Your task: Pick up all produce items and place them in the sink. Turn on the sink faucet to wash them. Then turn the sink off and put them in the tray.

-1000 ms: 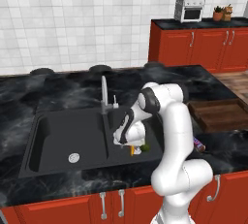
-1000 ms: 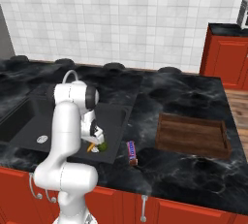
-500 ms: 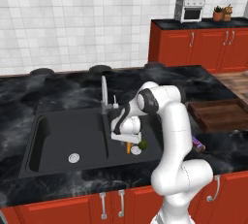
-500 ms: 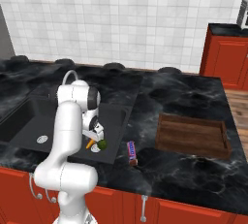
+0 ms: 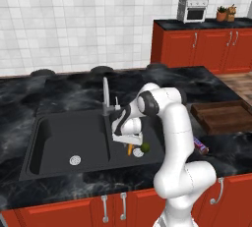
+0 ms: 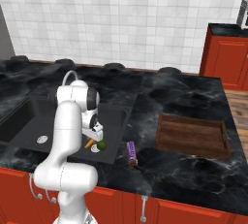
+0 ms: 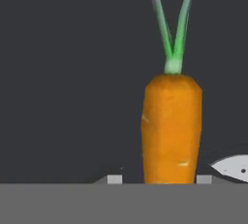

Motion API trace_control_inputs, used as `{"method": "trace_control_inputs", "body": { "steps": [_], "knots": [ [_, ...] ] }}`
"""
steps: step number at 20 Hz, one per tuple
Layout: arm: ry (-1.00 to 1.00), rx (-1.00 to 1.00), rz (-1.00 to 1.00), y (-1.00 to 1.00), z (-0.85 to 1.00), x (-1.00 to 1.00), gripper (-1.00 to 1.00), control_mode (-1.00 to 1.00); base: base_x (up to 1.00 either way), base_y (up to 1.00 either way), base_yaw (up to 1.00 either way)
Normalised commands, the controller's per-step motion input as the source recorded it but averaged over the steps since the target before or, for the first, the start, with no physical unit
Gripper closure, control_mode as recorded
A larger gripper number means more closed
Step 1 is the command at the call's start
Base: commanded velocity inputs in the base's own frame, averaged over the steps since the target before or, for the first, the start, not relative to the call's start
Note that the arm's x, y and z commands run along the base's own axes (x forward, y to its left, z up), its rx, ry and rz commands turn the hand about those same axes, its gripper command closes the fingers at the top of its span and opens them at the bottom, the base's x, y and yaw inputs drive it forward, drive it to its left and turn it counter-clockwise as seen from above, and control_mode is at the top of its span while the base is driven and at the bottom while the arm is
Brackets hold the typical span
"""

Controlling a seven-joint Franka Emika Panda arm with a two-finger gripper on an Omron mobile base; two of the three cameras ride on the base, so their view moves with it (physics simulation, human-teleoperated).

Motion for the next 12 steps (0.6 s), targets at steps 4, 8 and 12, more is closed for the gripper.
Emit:
{"method": "trace_control_inputs", "body": {
  "steps": [4,8,12],
  "knots": [
    [-0.02,0.0,0.0,-0.1,-0.01,-0.01,1.0,-1.0,0.0,0.0,0.0],
    [-0.03,0.0,0.0,-0.18,0.0,-0.01,1.0,-1.0,0.0,0.0,0.0],
    [-0.04,0.0,0.0,-0.24,0.03,-0.06,1.0,-1.0,0.0,0.0,0.0]
  ]
}}
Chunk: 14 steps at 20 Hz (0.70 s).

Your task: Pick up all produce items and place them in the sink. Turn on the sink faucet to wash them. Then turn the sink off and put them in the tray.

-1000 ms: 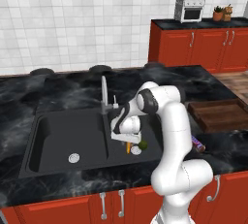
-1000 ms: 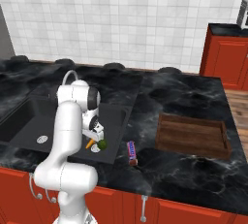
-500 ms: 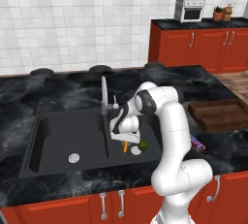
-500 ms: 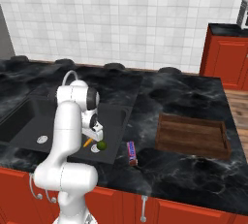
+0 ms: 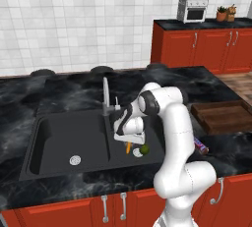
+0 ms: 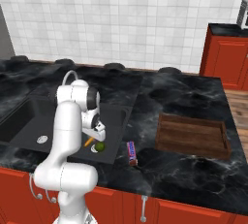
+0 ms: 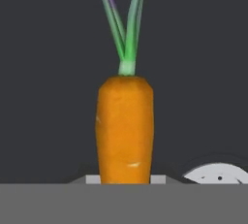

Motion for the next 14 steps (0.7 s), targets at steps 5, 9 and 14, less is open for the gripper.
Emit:
{"method": "trace_control_inputs", "body": {
  "steps": [5,9,14],
  "knots": [
    [-0.05,0.0,0.0,-0.25,0.24,-0.13,1.0,-1.0,0.0,0.0,0.0],
    [-0.06,0.0,0.0,-0.18,0.4,-0.16,1.0,-1.0,0.0,0.0,0.0],
    [-0.06,0.0,-0.01,-0.17,0.43,-0.2,1.0,-1.0,0.0,0.0,0.0]
  ]
}}
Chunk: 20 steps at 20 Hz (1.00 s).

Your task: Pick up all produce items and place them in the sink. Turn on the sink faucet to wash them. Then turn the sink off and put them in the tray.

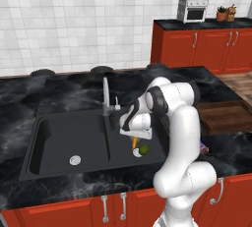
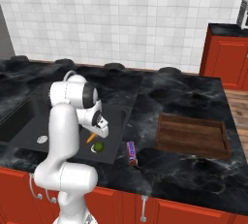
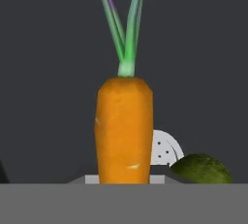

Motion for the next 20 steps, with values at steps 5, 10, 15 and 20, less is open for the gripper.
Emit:
{"method": "trace_control_inputs", "body": {
  "steps": [5,10,15,20],
  "knots": [
    [-0.06,0.0,-0.02,-0.18,0.49,-0.22,1.0,-1.0,0.0,0.0,0.0],
    [-0.06,0.0,-0.02,-0.18,0.58,-0.23,1.0,-1.0,0.0,0.0,0.0],
    [-0.07,0.0,-0.01,-0.19,0.63,-0.26,1.0,-1.0,0.0,0.0,0.0],
    [-0.06,0.0,-0.01,-0.19,0.65,-0.26,1.0,-1.0,0.0,0.0,0.0]
  ]
}}
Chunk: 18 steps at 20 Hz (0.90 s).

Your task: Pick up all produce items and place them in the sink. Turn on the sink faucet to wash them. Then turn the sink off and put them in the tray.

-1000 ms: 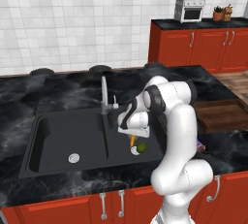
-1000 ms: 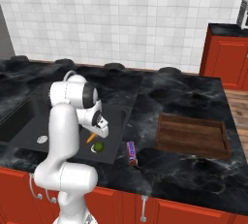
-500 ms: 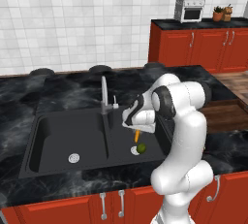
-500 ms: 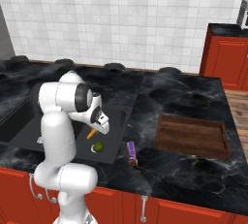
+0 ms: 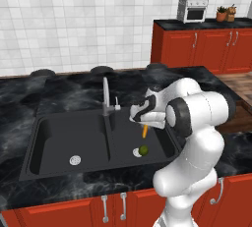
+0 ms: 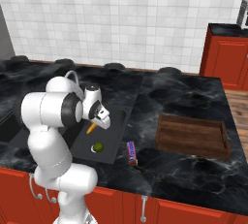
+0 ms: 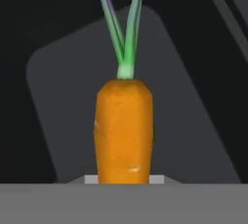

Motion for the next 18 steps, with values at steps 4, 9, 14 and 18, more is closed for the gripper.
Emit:
{"method": "trace_control_inputs", "body": {
  "steps": [4,9,14,18],
  "knots": [
    [-0.05,0.0,-0.01,-0.22,0.65,-0.28,1.0,-1.0,0.0,0.0,0.0],
    [-0.03,0.0,-0.01,-0.23,0.62,-0.26,1.0,-1.0,0.0,0.0,0.0],
    [0.0,-0.01,-0.02,-0.27,0.53,-0.14,1.0,-1.0,0.0,0.0,0.0],
    [0.0,0.0,-0.03,-0.35,0.48,-0.03,1.0,-1.0,0.0,0.0,0.0]
  ]
}}
